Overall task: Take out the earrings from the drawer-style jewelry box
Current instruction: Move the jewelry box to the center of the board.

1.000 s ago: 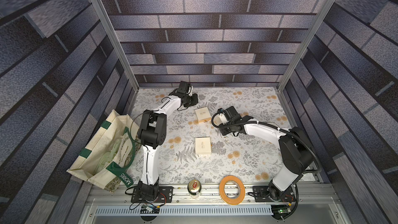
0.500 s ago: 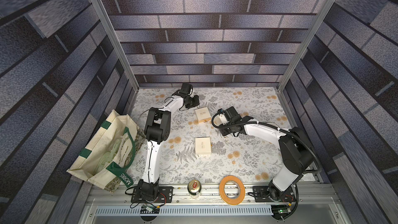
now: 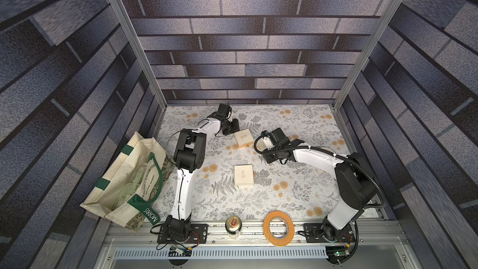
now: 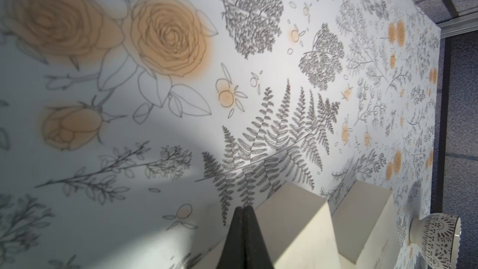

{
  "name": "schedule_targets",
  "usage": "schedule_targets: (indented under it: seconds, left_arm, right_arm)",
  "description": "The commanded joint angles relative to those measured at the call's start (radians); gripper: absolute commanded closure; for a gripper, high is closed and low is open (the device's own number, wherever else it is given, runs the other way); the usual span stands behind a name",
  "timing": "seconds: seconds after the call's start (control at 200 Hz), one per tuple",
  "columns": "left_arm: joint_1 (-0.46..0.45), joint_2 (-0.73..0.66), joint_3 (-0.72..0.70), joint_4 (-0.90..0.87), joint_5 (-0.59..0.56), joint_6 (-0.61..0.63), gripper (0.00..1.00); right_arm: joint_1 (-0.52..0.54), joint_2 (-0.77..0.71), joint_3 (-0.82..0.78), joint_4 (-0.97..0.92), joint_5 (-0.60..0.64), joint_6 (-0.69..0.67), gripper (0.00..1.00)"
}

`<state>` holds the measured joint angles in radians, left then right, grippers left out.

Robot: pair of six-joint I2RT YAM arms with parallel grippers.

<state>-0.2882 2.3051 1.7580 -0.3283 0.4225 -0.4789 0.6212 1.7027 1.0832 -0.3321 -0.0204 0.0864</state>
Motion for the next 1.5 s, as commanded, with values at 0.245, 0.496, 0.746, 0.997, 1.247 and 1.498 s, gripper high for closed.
schedule_targets:
  seconds: [0.245, 0.496, 0.746, 0.997, 1.247, 1.498]
  left_arm:
    - [-0.058, -0.157, -0.222, 0.083, -0.027, -0.042, 1.00]
    - [-0.116, -0.291, -0.358, 0.120, -0.101, -0.060, 1.00]
    - [-0.166, -0.369, -0.454, 0.160, -0.121, -0.105, 1.00]
    - [-0.200, -0.402, -0.532, 0.189, -0.148, -0.138, 1.00]
    - [-0.177, -0.444, -0.499, 0.144, -0.178, -0.094, 1.00]
    - [-0.132, -0.386, -0.460, 0.132, -0.159, -0.077, 1.00]
  right_arm:
    - [-0.006, -0.032, -0.008, 0.022, 0.005, 0.018, 0.76]
    - [-0.006, -0.007, -0.008, 0.017, 0.017, 0.025, 0.76]
    - [-0.005, 0.032, 0.015, 0.004, 0.027, 0.035, 0.76]
    - [-0.009, 0.079, 0.064, -0.040, 0.066, 0.044, 0.76]
    - [-0.011, 0.116, 0.102, -0.058, 0.071, 0.049, 0.76]
    - [-0.011, 0.151, 0.143, -0.070, 0.039, 0.055, 0.76]
